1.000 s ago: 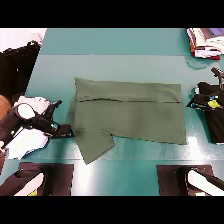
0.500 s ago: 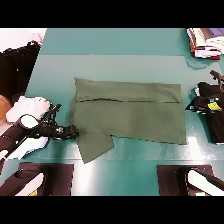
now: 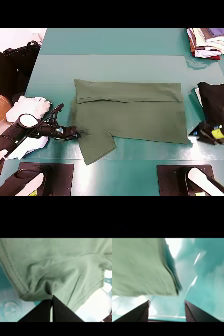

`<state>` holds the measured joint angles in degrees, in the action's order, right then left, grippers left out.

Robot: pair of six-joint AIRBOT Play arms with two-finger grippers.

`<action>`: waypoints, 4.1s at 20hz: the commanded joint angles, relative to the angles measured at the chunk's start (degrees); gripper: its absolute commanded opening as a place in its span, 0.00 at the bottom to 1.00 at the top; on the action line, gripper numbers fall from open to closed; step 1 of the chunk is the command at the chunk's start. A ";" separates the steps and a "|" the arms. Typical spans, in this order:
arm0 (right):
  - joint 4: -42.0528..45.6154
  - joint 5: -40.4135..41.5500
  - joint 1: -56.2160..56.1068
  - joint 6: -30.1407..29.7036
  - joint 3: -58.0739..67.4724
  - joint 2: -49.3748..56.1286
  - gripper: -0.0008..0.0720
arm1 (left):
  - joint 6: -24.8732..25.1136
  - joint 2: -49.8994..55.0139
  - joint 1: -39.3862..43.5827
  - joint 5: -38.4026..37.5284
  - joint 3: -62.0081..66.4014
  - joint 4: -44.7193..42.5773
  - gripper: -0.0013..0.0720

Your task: Fold the shirts.

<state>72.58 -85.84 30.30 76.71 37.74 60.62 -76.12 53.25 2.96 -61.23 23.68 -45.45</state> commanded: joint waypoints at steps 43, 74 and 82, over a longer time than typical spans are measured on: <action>-6.62 12.28 -29.55 0.87 47.32 29.79 0.05 | -8.96 16.35 -0.02 12.22 31.67 -17.77 0.06; -33.35 -3.69 -20.74 -16.98 45.42 37.35 0.04 | -11.96 30.93 16.94 11.65 46.36 -6.16 0.06; -35.56 -2.95 -31.93 -6.54 57.24 24.09 0.04 | -12.11 50.93 29.53 11.50 63.25 -4.81 0.06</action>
<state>38.09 -89.23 2.59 66.63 91.35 87.99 -88.07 98.17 28.91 -49.95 81.67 -51.00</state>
